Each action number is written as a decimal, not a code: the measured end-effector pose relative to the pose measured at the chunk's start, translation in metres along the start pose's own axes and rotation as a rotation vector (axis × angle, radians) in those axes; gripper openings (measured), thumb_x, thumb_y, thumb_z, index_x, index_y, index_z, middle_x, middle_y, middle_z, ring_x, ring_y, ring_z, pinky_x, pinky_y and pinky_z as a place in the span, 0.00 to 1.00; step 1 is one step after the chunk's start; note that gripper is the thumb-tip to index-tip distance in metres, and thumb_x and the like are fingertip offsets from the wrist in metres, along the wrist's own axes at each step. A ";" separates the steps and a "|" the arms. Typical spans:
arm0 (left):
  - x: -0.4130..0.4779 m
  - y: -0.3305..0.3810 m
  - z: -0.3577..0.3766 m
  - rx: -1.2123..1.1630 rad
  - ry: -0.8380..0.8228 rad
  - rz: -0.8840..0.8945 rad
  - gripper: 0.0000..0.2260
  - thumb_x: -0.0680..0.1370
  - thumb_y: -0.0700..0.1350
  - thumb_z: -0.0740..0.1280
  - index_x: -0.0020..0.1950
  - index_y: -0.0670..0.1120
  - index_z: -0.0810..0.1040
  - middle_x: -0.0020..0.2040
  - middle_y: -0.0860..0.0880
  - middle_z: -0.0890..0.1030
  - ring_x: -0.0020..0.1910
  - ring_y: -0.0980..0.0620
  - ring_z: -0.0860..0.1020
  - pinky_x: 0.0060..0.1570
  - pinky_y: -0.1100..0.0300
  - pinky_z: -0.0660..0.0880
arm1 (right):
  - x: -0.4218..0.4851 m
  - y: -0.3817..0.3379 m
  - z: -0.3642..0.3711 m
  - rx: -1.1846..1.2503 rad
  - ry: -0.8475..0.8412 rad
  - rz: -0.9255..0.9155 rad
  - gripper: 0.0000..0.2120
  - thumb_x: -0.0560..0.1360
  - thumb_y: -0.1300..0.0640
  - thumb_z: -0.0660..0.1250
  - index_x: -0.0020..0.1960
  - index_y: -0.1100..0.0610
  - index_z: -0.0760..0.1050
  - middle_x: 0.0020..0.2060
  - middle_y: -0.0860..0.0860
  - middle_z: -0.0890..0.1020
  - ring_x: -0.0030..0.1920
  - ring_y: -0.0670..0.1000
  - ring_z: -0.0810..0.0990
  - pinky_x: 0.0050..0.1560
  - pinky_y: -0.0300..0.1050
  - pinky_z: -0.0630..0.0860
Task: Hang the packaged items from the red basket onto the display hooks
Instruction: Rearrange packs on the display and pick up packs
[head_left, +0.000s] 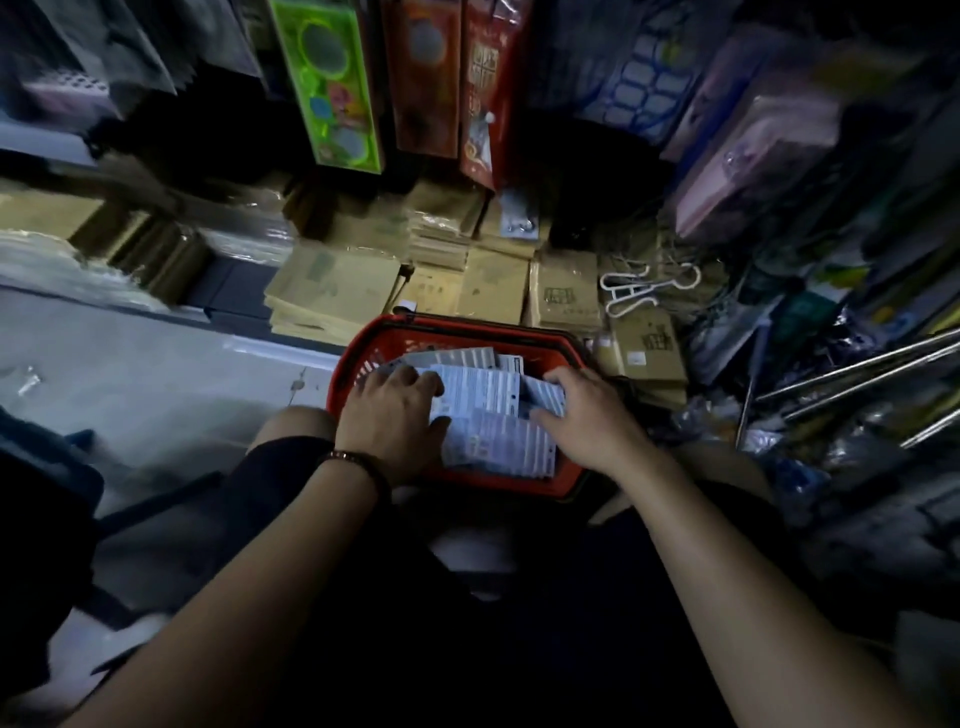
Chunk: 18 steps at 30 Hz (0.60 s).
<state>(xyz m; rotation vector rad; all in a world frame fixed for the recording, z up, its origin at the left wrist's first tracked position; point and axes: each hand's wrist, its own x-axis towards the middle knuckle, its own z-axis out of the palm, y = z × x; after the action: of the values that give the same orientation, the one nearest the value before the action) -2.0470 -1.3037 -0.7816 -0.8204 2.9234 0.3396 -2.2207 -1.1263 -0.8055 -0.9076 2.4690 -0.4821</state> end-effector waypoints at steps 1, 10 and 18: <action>-0.006 0.001 -0.003 0.008 0.001 0.000 0.19 0.79 0.58 0.71 0.67 0.54 0.78 0.68 0.47 0.80 0.66 0.40 0.77 0.66 0.45 0.75 | -0.004 -0.002 -0.001 0.001 -0.008 -0.002 0.22 0.80 0.47 0.72 0.70 0.53 0.74 0.64 0.55 0.77 0.66 0.57 0.76 0.62 0.49 0.73; 0.009 -0.006 -0.001 0.052 -0.102 0.027 0.19 0.79 0.59 0.70 0.68 0.55 0.76 0.70 0.49 0.78 0.68 0.41 0.76 0.65 0.45 0.76 | 0.035 0.011 0.024 -0.068 -0.198 0.060 0.23 0.80 0.47 0.72 0.71 0.54 0.73 0.68 0.55 0.75 0.66 0.56 0.76 0.62 0.53 0.76; 0.077 -0.026 0.068 0.071 -0.226 0.074 0.20 0.80 0.59 0.68 0.70 0.55 0.74 0.67 0.49 0.78 0.66 0.42 0.77 0.62 0.46 0.76 | 0.122 0.063 0.118 -0.120 -0.342 0.208 0.28 0.77 0.53 0.76 0.74 0.58 0.71 0.72 0.59 0.73 0.72 0.60 0.73 0.69 0.51 0.72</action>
<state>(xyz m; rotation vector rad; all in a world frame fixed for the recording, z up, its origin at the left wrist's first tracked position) -2.0980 -1.3477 -0.8636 -0.6214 2.7414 0.3099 -2.2727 -1.1819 -0.9699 -0.6998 2.2596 -0.0973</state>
